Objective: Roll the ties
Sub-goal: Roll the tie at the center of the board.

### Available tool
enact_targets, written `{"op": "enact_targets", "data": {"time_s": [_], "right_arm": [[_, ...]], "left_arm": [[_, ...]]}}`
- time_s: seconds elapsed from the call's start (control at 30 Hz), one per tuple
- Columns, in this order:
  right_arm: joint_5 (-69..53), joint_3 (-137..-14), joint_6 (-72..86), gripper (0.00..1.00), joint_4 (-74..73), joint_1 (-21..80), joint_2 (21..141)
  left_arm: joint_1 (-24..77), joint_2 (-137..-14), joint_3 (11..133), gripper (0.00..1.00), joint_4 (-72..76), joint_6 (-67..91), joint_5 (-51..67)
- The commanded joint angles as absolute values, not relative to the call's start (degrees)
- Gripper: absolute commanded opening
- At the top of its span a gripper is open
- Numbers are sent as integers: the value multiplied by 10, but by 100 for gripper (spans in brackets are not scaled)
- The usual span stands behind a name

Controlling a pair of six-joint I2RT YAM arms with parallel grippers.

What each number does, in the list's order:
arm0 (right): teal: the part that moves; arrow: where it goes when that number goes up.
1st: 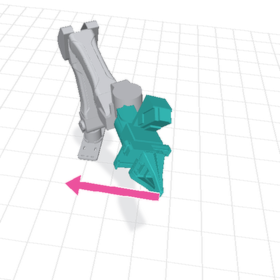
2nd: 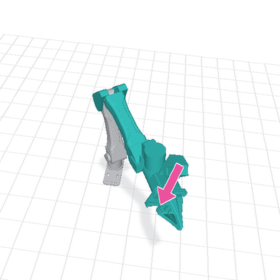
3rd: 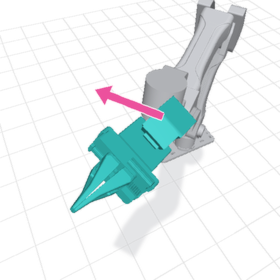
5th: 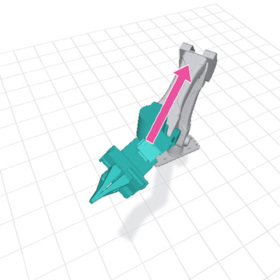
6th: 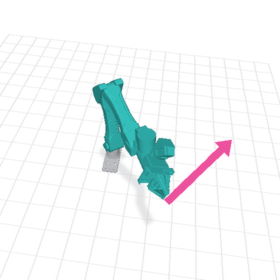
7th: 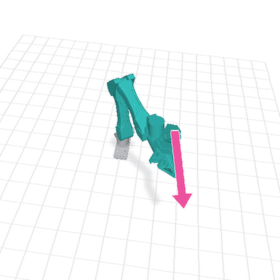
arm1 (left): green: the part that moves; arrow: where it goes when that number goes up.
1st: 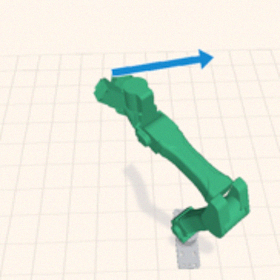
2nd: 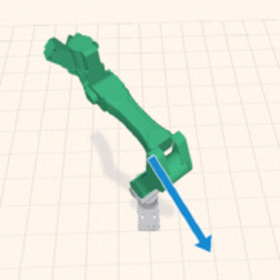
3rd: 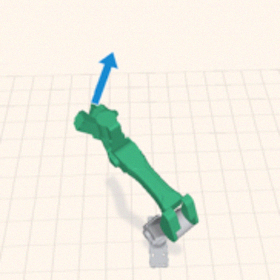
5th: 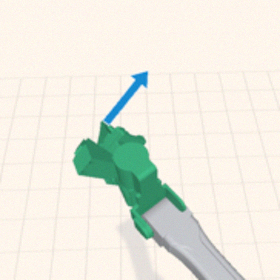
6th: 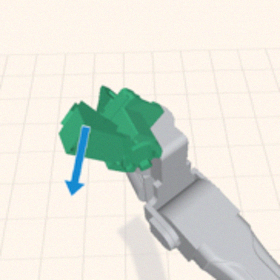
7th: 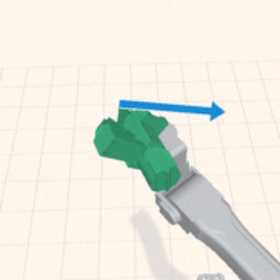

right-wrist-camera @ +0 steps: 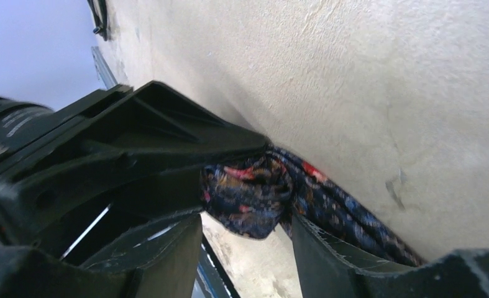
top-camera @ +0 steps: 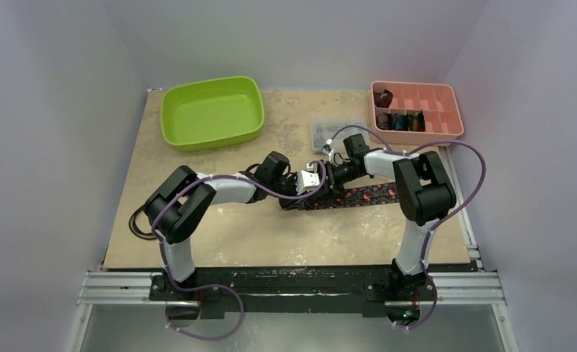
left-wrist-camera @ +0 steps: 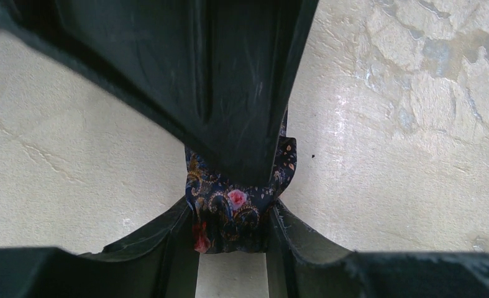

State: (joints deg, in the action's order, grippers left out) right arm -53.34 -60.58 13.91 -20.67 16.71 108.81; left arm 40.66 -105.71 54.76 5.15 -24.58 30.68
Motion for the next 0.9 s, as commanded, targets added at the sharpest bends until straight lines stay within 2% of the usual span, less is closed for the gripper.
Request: {"op": "enact_targets", "data": {"time_s": [0.0, 0.1, 0.17, 0.2, 0.4, 0.6, 0.87], "right_arm": [[-546, -647, 161, 51, -187, 189, 1120], [-546, -656, 158, 36, -186, 194, 1134], [-544, -655, 147, 10, -190, 192, 1138], [-541, -655, 142, 0, -195, 190, 1137], [-521, -668, 81, 0, -238, 186, 1123], [-479, -657, 24, 0, -252, 180, 1186], [-451, -650, 5, 0, -262, 154, 1233]], "left_arm": [[414, -1057, 552, 30, 1, -237, 270], [416, -1057, 553, 30, 1, -236, 269], [416, -1057, 553, 32, 1, -238, 269], [416, -1057, 552, 33, 1, -240, 270], [404, -1056, 545, 43, 1, -247, 290], [382, -1026, 516, 69, 79, -217, 355], [382, -1043, 489, 76, 194, -192, 373]]}}
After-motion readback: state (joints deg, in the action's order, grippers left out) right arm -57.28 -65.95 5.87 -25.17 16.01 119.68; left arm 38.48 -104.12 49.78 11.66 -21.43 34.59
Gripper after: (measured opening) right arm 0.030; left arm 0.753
